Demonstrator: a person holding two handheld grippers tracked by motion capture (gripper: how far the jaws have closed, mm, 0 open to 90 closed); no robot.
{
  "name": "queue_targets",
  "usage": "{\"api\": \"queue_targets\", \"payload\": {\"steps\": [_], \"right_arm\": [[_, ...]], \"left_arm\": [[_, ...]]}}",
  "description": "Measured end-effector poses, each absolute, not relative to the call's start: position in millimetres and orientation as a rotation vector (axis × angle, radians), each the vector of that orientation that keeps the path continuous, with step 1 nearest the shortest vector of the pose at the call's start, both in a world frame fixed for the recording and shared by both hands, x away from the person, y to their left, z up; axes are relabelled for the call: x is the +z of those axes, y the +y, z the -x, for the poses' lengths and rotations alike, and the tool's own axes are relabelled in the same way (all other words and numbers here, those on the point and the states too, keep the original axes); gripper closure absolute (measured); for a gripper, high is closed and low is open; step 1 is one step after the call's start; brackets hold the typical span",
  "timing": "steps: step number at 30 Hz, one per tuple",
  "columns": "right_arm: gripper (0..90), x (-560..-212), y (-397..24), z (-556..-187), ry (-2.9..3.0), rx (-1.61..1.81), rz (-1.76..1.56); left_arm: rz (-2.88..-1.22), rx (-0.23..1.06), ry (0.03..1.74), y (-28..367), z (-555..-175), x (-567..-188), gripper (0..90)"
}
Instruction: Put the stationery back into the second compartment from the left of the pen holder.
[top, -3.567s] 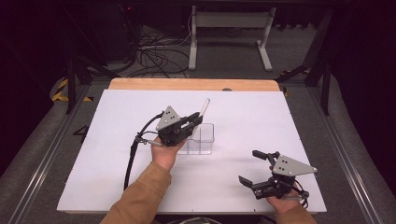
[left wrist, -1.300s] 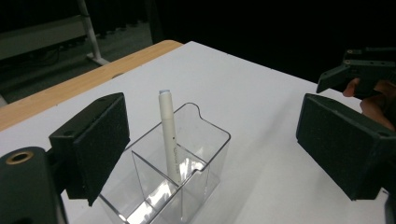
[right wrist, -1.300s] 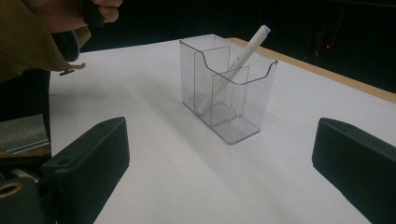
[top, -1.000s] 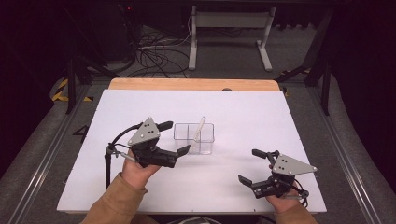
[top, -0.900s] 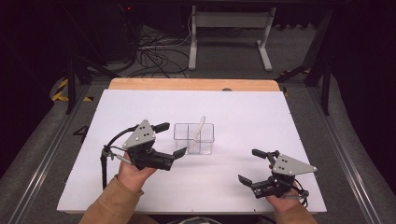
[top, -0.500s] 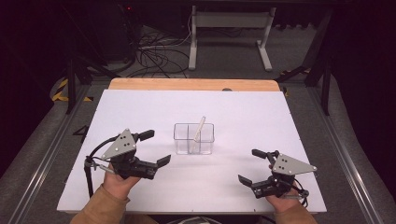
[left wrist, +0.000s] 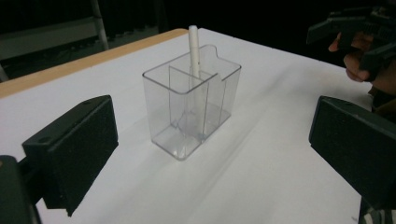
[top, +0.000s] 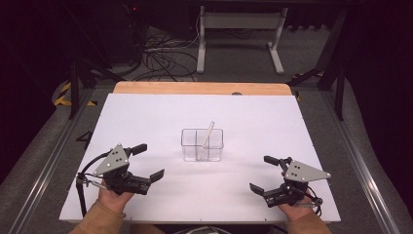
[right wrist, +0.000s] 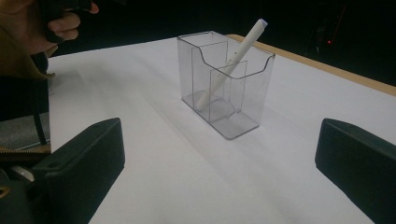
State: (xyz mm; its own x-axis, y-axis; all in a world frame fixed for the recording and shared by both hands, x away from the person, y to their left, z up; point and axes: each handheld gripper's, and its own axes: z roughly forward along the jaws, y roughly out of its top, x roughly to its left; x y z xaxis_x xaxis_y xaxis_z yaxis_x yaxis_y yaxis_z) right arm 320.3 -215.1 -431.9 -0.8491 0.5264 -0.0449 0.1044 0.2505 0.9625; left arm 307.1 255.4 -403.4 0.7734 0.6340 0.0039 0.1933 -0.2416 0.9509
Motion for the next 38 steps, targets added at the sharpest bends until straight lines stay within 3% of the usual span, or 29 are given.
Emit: {"api": "queue_targets", "payload": {"steps": [19,38], "right_arm": [[1.7,-437.3,-217.3,-322.8,2.176,1.612,-0.574],[1.7,-441.0,-215.0,-325.5,2.196,1.602,-0.576]], "left_arm": [[-1.812,0.518,0.689,274.2,-294.5,-445.8,0.7],[-1.797,0.486,0.747,278.1,-292.8,-440.0,1.1]]}}
